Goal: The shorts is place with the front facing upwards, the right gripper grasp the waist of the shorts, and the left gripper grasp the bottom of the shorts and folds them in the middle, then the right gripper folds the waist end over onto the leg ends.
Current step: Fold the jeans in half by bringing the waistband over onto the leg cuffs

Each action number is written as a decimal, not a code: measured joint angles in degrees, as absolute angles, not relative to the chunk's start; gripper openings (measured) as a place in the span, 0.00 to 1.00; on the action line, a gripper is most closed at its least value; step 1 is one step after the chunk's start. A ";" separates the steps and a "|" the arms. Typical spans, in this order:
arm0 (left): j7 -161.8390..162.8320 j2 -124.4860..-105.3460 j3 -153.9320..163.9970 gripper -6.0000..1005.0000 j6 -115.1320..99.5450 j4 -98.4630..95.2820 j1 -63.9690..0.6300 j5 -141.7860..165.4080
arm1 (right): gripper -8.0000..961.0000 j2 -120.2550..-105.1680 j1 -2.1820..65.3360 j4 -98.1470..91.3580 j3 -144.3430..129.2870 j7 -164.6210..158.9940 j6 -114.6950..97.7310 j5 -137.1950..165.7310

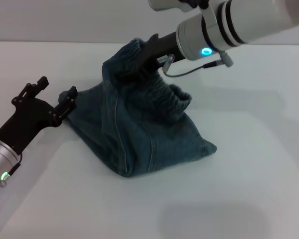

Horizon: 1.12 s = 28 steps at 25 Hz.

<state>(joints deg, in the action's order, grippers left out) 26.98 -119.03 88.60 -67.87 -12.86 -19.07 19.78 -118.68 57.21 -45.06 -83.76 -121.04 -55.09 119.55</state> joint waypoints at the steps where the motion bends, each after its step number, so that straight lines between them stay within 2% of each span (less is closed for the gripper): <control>1: 26.98 -119.03 88.60 0.79 -67.96 -12.79 -19.07 19.78 | 0.49 -118.70 57.31 -45.75 -83.80 -122.06 -55.17 120.99; 13: 26.99 -119.00 88.60 0.79 -68.09 -11.82 -19.19 19.77 | 0.49 -118.79 62.98 -45.87 -83.36 -126.07 -61.67 128.21; 28: 26.96 -119.00 88.47 0.79 -67.57 -11.23 -19.64 19.78 | 0.49 -119.59 60.81 -47.23 -90.42 -121.66 -52.77 128.92</control>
<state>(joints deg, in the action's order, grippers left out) 26.96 -119.00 88.47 -67.57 -11.23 -19.64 19.78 -119.59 60.81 -47.23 -90.42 -121.66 -52.77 128.92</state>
